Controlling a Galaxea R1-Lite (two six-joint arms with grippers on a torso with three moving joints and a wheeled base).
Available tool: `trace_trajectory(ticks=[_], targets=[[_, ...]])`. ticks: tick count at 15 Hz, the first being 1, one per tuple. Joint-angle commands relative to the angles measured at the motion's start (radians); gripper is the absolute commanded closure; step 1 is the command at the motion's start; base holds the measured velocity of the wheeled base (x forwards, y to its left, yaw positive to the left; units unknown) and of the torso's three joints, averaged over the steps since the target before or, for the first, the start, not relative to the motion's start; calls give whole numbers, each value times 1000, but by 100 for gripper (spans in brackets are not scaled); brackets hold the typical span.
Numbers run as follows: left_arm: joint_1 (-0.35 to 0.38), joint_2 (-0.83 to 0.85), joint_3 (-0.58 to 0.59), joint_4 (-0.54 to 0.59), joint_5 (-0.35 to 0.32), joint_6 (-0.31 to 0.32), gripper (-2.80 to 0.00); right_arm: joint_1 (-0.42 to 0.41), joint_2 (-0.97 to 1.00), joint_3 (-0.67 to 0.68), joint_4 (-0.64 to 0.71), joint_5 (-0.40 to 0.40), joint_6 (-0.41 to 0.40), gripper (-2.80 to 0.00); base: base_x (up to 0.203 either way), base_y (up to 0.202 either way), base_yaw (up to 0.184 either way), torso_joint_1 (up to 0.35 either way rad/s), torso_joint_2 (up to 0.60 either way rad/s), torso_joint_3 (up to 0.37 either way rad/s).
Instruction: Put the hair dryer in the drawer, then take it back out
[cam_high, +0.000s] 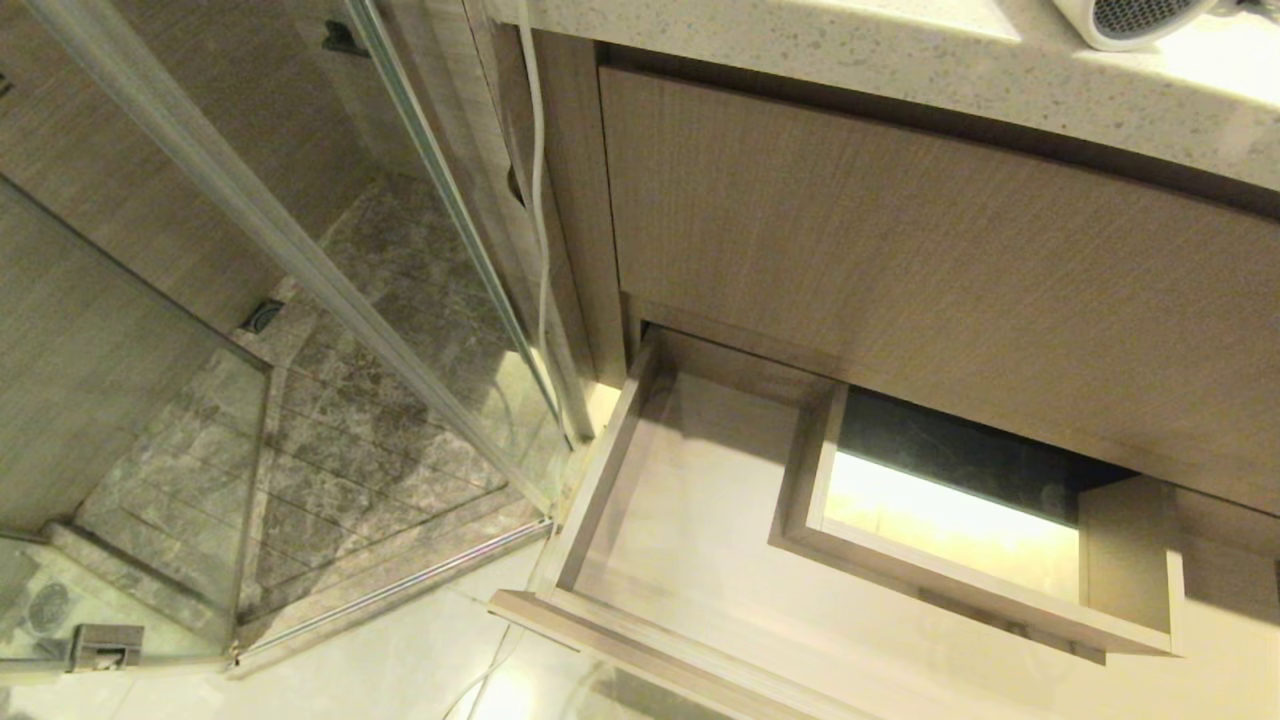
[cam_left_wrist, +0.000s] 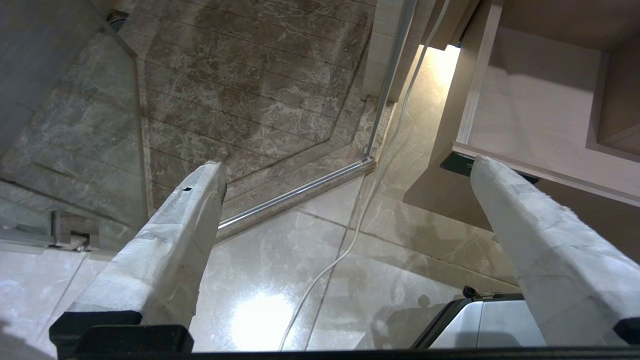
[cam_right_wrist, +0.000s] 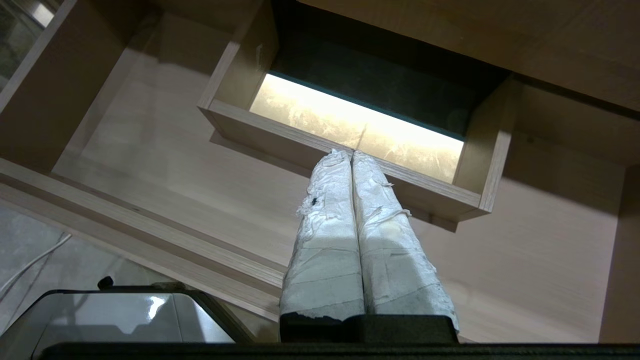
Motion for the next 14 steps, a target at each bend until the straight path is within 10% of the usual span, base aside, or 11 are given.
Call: trace_trajectory(ticks=[1,14], targets=[[0,0,0,0,0,0,-280,0,1,0,-1,0,-1,0,0,0,0,0,0,0],[0,0,0,-2,0,-1,-280,0,1,0,1,2,-10,0,0,0,0,0,0,0]])
